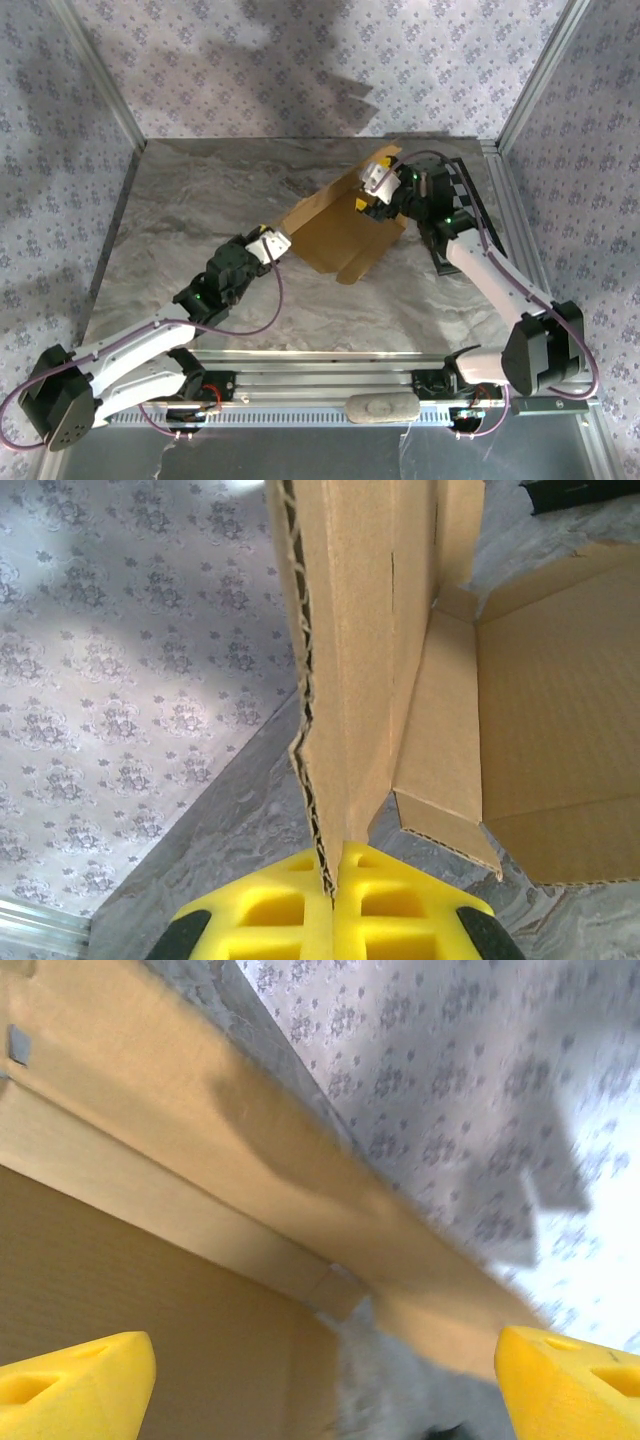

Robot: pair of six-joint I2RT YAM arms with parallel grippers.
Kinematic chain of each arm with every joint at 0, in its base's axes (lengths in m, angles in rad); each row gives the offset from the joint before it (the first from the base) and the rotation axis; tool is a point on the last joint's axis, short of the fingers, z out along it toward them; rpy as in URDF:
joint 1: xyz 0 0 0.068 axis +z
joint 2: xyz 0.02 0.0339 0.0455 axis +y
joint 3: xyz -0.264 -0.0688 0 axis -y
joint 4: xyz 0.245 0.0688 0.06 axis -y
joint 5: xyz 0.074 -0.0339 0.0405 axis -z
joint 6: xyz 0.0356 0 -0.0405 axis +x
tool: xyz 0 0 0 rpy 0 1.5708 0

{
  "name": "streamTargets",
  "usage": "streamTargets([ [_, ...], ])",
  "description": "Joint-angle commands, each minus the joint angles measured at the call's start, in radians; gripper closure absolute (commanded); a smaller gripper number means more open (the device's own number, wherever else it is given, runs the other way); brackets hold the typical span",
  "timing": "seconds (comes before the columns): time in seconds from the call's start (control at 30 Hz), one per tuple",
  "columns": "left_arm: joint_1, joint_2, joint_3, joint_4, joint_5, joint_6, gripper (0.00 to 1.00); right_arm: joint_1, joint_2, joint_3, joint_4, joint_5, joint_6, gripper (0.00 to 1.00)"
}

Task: Fold the paper box

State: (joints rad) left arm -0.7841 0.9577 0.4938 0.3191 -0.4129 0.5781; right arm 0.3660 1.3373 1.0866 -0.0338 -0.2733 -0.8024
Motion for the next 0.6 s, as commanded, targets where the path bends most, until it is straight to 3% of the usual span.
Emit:
streamTargets([
  [0.0,-0.012,-0.013,-0.004,0.075,0.008,0.069,1.00,-0.001,0.040,0.114,-0.022,0.007,-0.284,0.11],
  [0.17,-0.015,-0.014,-0.016,0.103,0.002,0.091,1.00,-0.007,0.152,0.266,-0.177,-0.016,-0.388,0.13],
  [0.3,-0.016,-0.013,-0.016,0.114,-0.005,0.101,1.00,-0.008,0.236,0.364,-0.353,-0.030,-0.431,0.25],
  [0.47,-0.015,-0.010,-0.020,0.121,-0.018,0.100,1.00,-0.007,0.240,0.347,-0.345,-0.037,-0.418,0.33],
  [0.57,-0.015,-0.006,-0.014,0.115,-0.035,0.104,1.00,-0.008,0.195,0.293,-0.302,-0.009,-0.398,0.30],
])
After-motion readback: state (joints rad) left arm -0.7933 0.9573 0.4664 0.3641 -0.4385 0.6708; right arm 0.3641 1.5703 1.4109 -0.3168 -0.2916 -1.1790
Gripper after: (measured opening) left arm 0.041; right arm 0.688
